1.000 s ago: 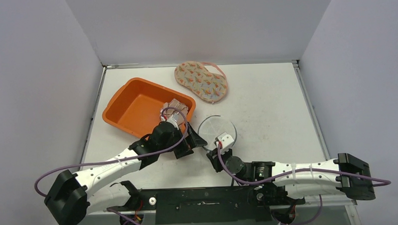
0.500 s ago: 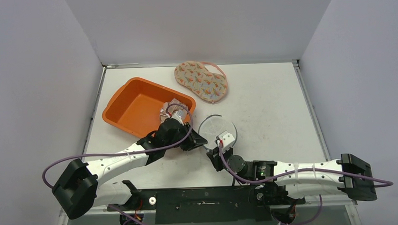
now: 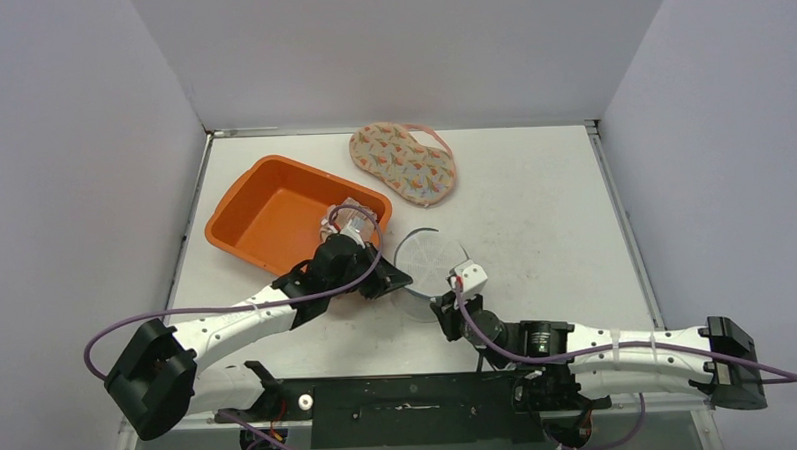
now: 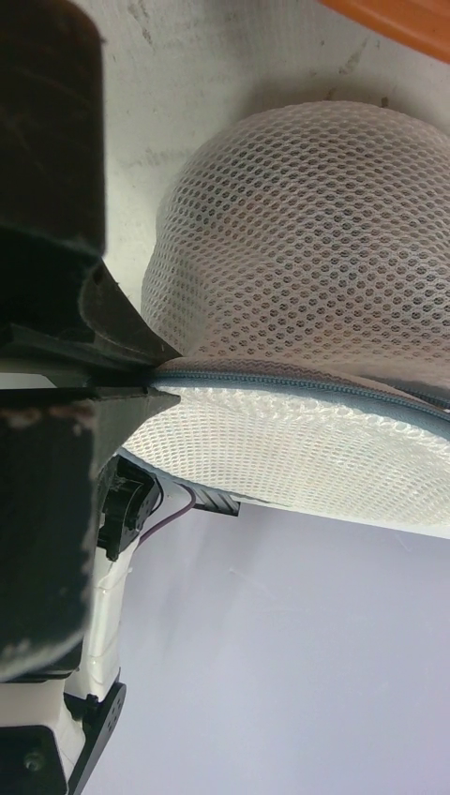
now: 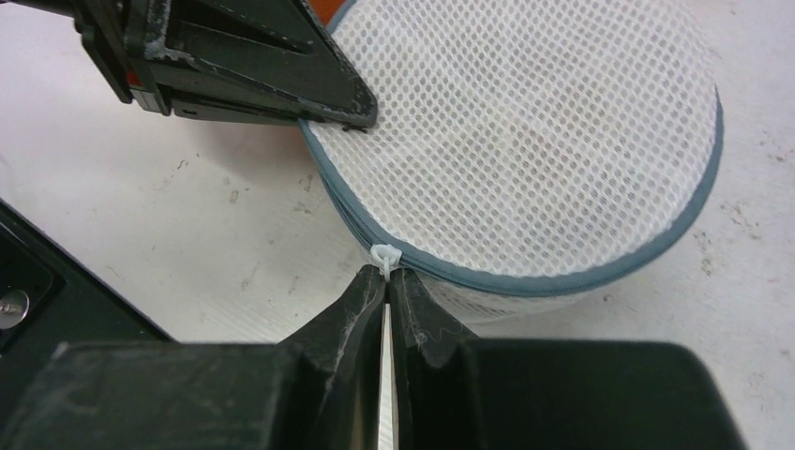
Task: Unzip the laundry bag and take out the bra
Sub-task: Unzip the laundry bag at the center of the board.
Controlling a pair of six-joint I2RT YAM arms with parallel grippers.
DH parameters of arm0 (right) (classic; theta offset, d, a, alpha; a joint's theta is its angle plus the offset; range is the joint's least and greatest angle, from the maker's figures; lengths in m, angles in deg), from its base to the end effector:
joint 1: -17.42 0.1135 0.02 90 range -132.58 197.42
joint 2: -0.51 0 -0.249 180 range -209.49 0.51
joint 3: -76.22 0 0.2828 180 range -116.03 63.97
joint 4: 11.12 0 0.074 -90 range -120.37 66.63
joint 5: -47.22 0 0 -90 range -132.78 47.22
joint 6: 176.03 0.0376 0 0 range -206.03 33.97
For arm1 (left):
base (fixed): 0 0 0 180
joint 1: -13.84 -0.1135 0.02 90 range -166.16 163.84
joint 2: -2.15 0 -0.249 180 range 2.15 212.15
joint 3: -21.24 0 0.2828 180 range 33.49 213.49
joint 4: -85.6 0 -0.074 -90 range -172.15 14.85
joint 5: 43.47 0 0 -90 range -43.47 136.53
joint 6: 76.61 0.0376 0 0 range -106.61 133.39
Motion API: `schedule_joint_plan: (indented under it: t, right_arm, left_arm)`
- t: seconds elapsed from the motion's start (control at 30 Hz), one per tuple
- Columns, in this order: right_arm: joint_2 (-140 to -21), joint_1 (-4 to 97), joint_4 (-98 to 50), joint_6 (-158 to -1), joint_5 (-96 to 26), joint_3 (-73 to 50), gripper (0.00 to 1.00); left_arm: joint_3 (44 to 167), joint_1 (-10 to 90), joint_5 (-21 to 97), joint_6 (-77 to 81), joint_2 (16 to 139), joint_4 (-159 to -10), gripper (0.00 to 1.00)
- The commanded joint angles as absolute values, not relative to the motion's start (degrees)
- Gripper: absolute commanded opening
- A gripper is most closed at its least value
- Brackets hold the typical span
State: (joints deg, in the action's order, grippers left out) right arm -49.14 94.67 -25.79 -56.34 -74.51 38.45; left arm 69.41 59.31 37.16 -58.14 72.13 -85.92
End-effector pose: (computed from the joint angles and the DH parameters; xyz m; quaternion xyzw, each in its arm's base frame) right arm 0.0701 0.2203 0.1977 -0.1984 0.8067 0.2680 0.4879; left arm 0.2013 -0.2133 0.1863 -0.1553 0.8513 -0.4600 0.1988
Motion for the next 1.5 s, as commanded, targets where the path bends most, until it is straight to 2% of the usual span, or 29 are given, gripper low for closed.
schedule_joint_plan:
  t: [0.0, 0.23, 0.47, 0.53, 0.57, 0.6, 0.67, 0.8, 1.07, 1.23, 1.33, 1.47]
  right_arm:
    - [-46.9, 94.5, -31.0, -53.3, -79.6, 36.1, 0.05]
    - [-46.7, 94.5, -38.1, -47.3, -86.9, 35.5, 0.05]
    - [-44.9, 95.1, -34.8, -51.0, -83.3, 36.4, 0.05]
    - [-44.6, 95.5, -31.6, -52.7, -81.2, 36.8, 0.05]
    - [-44.5, 95.7, -30.0, -53.7, -80.0, 37.1, 0.05]
    - [-44.7, 95.9, -28.4, -54.2, -79.2, 37.3, 0.05]
    - [-45.6, 96.2, -25.9, -54.5, -78.0, 37.4, 0.05]
    - [-48.4, 96.3, -21.6, -54.9, -77.4, 37.1, 0.05]
    - [-55.8, 95.7, -16.0, -57.5, -74.6, 34.0, 0.05]
    - [-60.0, 94.8, -13.0, -58.5, -72.2, 32.7, 0.05]
    - [-61.3, 94.4, -11.7, -58.5, -71.1, 32.6, 0.05]
    - [-61.6, 94.3, -11.3, -57.8, -69.6, 32.3, 0.05]
  left_arm:
    - [70.7, 58.4, 38.6, -56.4, 71.2, -87.2, 0.0]
    - [71.4, 58.1, 37.3, -54.9, 71.6, -87.0, 0.0]
    - [77.9, 57.8, 33.2, -47.1, 74.7, -83.6, 0.0]
    - [81.8, 57.5, 31.1, -44.1, 76.7, -82.4, 0.07]
    - [83.9, 57.2, 29.7, -42.5, 78.0, -79.6, 0.12]
    - [85.9, 57.1, 28.6, -41.5, 79.1, -78.6, 0.24]
    - [89.8, 56.9, 27.8, -40.0, 81.0, -75.0, 0.61]
    - [92.4, 56.5, 33.1, -38.5, 78.8, -65.9, 0.98]
    - [81.7, 53.8, 36.9, -42.2, 62.0, -57.4, 0.96]
    - [72.2, 54.5, 34.4, -51.8, 53.8, -65.1, 0.96]
    - [70.1, 55.2, 33.3, -54.7, 55.1, -71.1, 0.96]
    - [73.4, 58.4, 34.4, -54.8, 61.5, -73.4, 0.96]
